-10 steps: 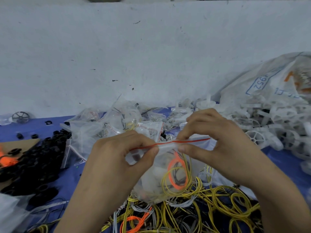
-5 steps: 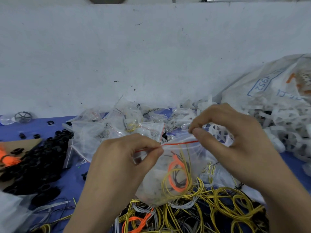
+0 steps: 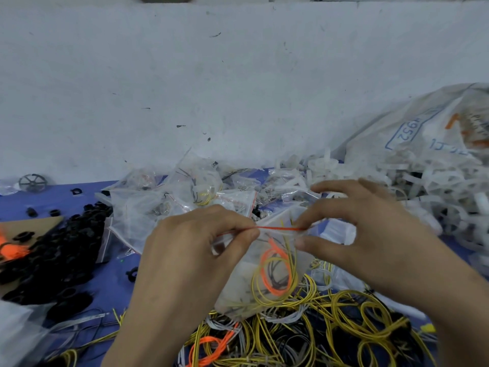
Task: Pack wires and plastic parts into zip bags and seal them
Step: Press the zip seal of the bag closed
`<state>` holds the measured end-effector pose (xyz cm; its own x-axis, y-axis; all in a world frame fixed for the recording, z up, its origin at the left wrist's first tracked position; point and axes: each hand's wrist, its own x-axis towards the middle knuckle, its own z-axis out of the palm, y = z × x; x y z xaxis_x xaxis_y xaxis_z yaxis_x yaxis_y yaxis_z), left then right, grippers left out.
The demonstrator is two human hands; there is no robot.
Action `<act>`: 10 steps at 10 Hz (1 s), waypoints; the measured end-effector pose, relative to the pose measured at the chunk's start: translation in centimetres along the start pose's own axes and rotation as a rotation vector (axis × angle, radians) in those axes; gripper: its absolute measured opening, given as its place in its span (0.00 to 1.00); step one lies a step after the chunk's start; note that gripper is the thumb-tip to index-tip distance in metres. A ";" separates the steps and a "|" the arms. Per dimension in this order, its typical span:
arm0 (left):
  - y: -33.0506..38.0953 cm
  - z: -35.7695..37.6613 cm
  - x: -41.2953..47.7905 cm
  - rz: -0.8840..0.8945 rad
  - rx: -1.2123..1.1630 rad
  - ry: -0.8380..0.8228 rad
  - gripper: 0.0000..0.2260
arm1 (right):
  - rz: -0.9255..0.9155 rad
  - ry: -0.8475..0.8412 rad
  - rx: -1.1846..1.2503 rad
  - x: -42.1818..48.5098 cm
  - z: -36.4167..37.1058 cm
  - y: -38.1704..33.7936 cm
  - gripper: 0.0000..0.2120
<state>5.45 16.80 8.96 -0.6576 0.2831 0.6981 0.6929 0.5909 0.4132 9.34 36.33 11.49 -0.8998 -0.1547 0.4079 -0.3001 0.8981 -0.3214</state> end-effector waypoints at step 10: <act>-0.1 0.1 0.0 -0.088 -0.042 -0.151 0.16 | -0.125 0.121 0.350 1.5 2.1 0.6 0.03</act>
<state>5.40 16.86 8.83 -0.7511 0.3440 0.5635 0.6404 0.5870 0.4953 7.16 35.76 10.10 -0.8117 -0.1859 0.5536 -0.5141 0.6774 -0.5262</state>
